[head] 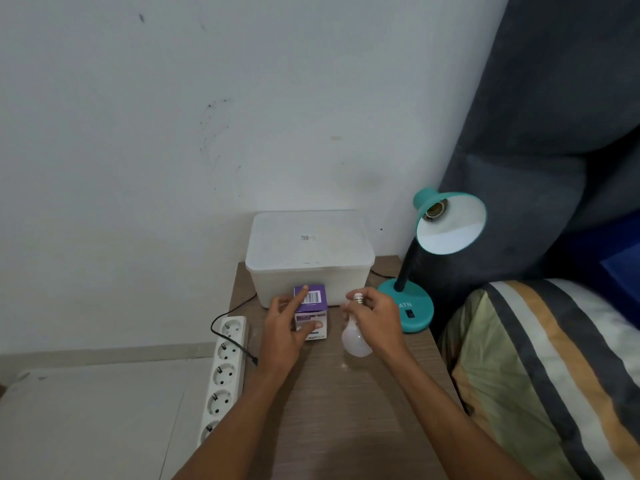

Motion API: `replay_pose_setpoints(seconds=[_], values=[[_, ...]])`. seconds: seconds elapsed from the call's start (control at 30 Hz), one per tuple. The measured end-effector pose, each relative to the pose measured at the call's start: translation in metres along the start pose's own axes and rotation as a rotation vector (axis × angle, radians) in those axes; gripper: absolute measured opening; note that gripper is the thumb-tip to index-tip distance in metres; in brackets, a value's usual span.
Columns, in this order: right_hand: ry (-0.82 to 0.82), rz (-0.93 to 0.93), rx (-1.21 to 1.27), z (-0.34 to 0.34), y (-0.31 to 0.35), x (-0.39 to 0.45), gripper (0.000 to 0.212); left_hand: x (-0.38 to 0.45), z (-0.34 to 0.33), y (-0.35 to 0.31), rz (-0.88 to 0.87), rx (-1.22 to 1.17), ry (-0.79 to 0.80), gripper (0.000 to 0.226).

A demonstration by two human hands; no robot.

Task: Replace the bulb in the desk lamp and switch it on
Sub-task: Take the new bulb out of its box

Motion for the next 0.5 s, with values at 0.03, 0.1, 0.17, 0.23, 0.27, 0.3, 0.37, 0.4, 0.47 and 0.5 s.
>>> replay_pose_setpoints(seconds=[0.03,0.1,0.17,0.23,0.27,0.3,0.37,0.4,0.47,0.5], values=[[0.021,-0.021,0.084,0.002,0.003,0.002,0.013,0.004,0.0,-0.001,-0.005,0.01,-0.014,0.076],[0.03,-0.024,0.198,0.009,0.013,0.006,0.015,0.008,-0.001,-0.003,-0.02,0.038,-0.024,0.075],[0.011,-0.005,0.206,0.018,0.016,0.009,0.015,0.006,-0.006,-0.003,-0.014,0.075,-0.01,0.074],[0.0,0.017,0.191,0.024,0.019,0.008,0.018,0.002,-0.01,-0.002,-0.001,0.101,-0.005,0.074],[-0.003,0.031,0.181,0.027,0.02,0.006,0.02,0.0,-0.012,-0.002,0.001,0.106,-0.01,0.074],[-0.004,0.025,0.171,0.029,0.02,0.005,0.023,-0.001,-0.012,-0.002,-0.002,0.108,-0.018,0.074],[-0.038,-0.056,0.201,0.036,0.012,0.004,0.025,-0.003,-0.011,-0.003,-0.019,0.122,-0.031,0.079],[-0.061,-0.114,0.247,0.04,0.007,0.002,0.022,-0.004,-0.01,-0.005,-0.031,0.141,-0.036,0.084],[-0.107,-0.198,0.308,0.052,0.001,0.0,0.019,-0.007,-0.003,-0.013,-0.066,0.208,-0.07,0.097],[-0.13,-0.195,0.308,0.06,0.003,-0.002,0.019,-0.01,0.001,-0.021,-0.097,0.257,-0.111,0.101]])
Point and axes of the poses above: each hand's wrist, its own x-axis towards the middle knuckle, its own z-axis out of the back of the hand, y = z × x, the point moved 8 cm from there along x, towards the middle knuckle, and after that the axes turned 9 degrees about -y, right-handed, at the moved point
